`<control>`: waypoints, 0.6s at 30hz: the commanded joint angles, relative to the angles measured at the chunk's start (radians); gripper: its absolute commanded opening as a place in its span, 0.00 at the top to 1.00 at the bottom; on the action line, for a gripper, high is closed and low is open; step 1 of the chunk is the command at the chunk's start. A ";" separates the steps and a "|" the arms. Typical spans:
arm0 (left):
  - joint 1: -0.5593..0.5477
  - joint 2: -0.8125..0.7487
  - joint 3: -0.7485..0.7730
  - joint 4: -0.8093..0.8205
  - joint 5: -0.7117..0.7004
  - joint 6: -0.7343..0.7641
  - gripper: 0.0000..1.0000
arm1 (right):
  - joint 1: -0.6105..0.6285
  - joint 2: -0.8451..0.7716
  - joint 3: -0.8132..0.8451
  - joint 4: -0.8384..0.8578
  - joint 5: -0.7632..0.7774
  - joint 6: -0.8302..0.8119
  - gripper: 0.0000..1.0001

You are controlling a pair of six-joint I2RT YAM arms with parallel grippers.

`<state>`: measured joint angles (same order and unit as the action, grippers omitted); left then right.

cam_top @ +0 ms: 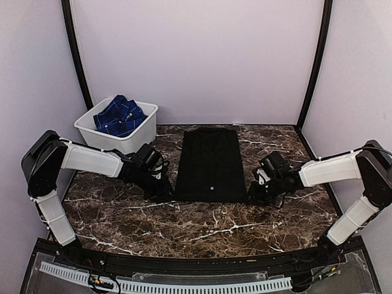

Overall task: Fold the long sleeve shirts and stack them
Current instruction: Pick up the 2/3-rectangle-folded shirt from the center of the board.

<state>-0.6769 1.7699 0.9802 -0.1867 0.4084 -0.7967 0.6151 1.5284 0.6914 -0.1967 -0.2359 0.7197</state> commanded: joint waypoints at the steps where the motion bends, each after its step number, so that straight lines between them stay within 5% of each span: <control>1: -0.002 0.011 -0.027 0.019 0.015 0.000 0.75 | 0.012 0.018 -0.019 0.045 -0.008 0.020 0.74; 18: -0.006 0.045 -0.031 0.052 0.022 -0.023 0.78 | 0.014 0.033 -0.033 0.080 -0.016 0.036 0.79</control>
<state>-0.6773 1.8019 0.9615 -0.1307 0.4274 -0.8108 0.6201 1.5448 0.6754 -0.1322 -0.2474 0.7437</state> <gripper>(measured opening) 0.230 0.216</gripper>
